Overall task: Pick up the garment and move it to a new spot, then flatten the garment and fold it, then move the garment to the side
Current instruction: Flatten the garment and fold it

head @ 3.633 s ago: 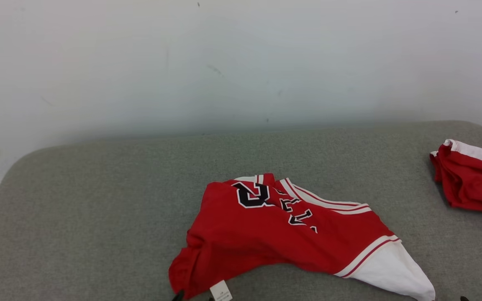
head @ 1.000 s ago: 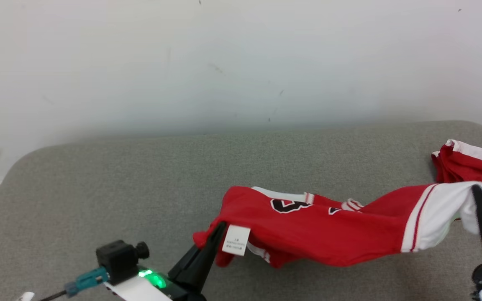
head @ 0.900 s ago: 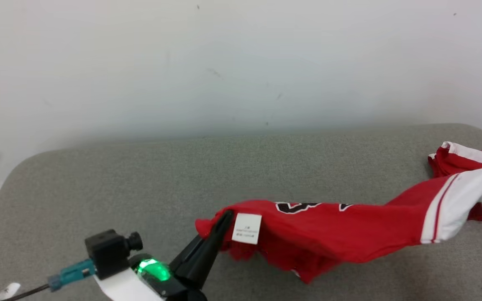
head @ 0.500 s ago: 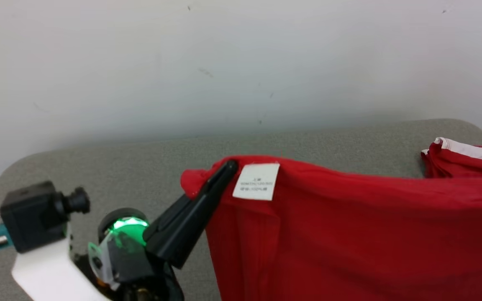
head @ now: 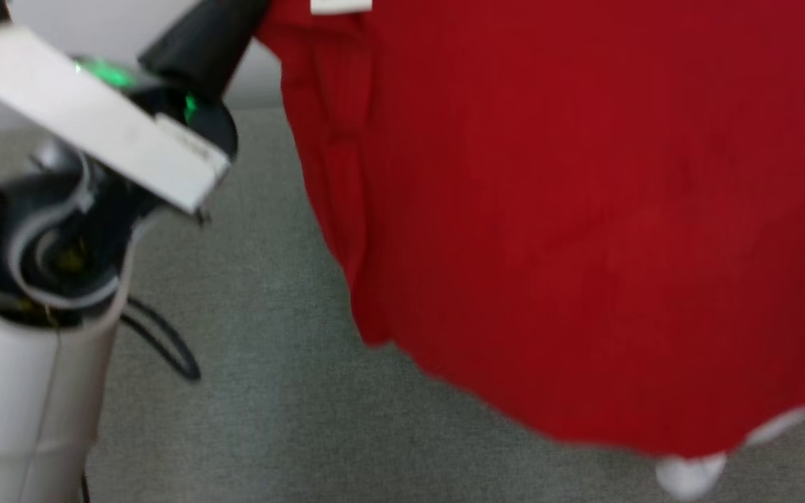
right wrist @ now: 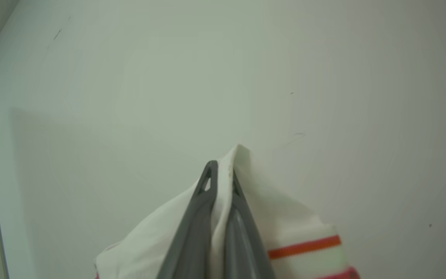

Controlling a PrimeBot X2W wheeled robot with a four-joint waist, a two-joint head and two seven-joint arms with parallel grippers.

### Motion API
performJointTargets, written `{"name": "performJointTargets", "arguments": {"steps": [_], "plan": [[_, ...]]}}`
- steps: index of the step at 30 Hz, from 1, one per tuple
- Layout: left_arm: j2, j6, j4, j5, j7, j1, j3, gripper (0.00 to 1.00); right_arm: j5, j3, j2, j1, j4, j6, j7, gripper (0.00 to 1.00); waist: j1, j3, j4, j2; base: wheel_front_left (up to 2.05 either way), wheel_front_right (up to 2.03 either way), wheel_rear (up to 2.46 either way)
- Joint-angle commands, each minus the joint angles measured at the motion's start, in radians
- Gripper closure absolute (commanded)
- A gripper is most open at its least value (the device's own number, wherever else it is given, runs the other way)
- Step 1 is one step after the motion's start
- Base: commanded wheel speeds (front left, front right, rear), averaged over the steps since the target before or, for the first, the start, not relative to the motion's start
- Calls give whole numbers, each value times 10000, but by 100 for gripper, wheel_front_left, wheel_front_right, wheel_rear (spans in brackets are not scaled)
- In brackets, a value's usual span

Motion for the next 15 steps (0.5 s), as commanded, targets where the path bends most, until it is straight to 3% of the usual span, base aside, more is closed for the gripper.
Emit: {"name": "performJointTargets", "arguments": {"steps": [1,7,11,15], "plan": [[-30,-169,659,259,-151,-806,57,100,-275,-52,503,-1037,760,-21,78,100,-1,1658,94,0,0,0,0],[-400,-886,4542,1599,-1408,-4803,-86,100,-3009,-761,2240,-6072,4515,-21,199,100,-1,3405,257,0,0,0,0],[-681,-1501,6650,2421,-2865,-6929,-198,100,-4026,-1508,3167,-8497,5657,-20,-189,100,-1,4163,303,0,0,0,0],[-871,-2025,8339,3165,-4402,-7993,-504,100,-4265,-1758,3518,-9492,6259,-21,-335,100,-1,4594,281,0,0,0,0]]}}
